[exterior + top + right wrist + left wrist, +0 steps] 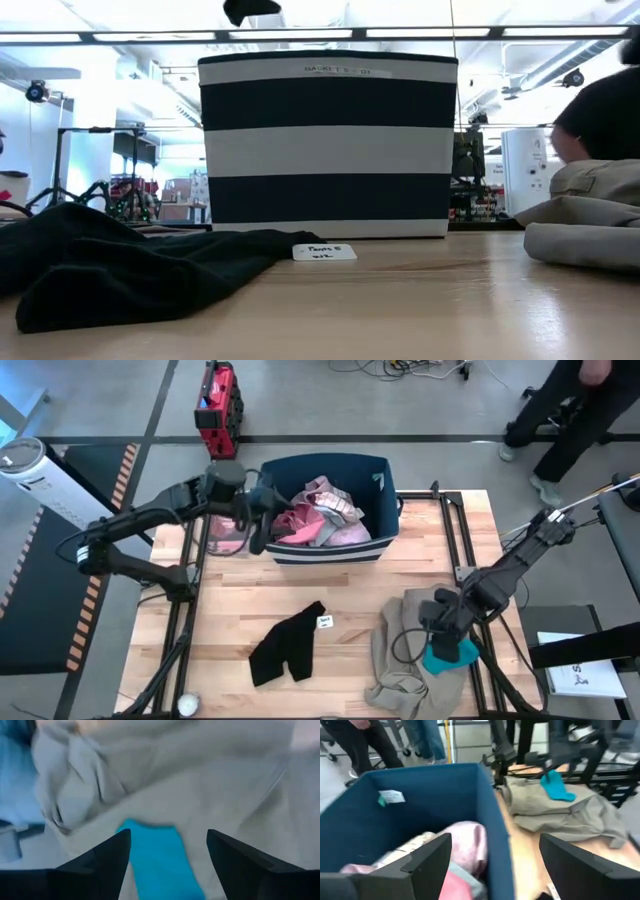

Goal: Sort clothes
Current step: Put the blue sock into the blue bin

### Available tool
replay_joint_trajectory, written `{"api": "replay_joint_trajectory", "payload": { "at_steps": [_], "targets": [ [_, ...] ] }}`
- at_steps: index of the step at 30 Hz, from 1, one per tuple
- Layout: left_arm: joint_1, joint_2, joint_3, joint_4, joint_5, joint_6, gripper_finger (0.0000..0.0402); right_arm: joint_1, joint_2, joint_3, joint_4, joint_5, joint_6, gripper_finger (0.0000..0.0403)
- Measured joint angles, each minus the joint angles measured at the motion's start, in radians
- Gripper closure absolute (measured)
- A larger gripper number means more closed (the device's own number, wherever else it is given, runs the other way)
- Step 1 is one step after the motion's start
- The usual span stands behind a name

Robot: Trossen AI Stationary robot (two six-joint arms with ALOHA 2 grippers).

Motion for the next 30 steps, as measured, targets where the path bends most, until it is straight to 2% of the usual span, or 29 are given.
{"api": "replay_joint_trajectory", "payload": {
  "at_steps": [5,10,16,23,27,30],
  "targets": [
    [-0.034,-0.094,-0.121,0.062,-0.003,-0.046,0.0117,0.01,0.0,-0.097,0.119,-0.115,0.049,0.0168],
    [-0.039,-0.178,-0.243,0.138,-0.009,-0.093,0.0115,0.01,0.007,-0.176,0.251,-0.151,0.063,0.0174],
    [-0.039,-0.251,-0.336,0.191,-0.01,-0.119,0.0105,0.009,0.067,-0.197,0.255,-0.169,0.038,0.0168],
    [-0.045,-0.297,-0.406,0.234,-0.01,-0.144,0.0104,0.009,0.202,-0.198,0.256,-0.176,-0.045,0.0165],
    [-0.045,-0.303,-0.437,0.257,-0.01,-0.149,0.0111,0.007,0.265,-0.198,0.255,-0.232,-0.089,0.0184],
    [-0.045,-0.303,-0.449,0.266,-0.011,-0.161,0.0117,0.007,0.284,-0.195,0.253,-0.248,-0.11,0.0224]
  ]
}}
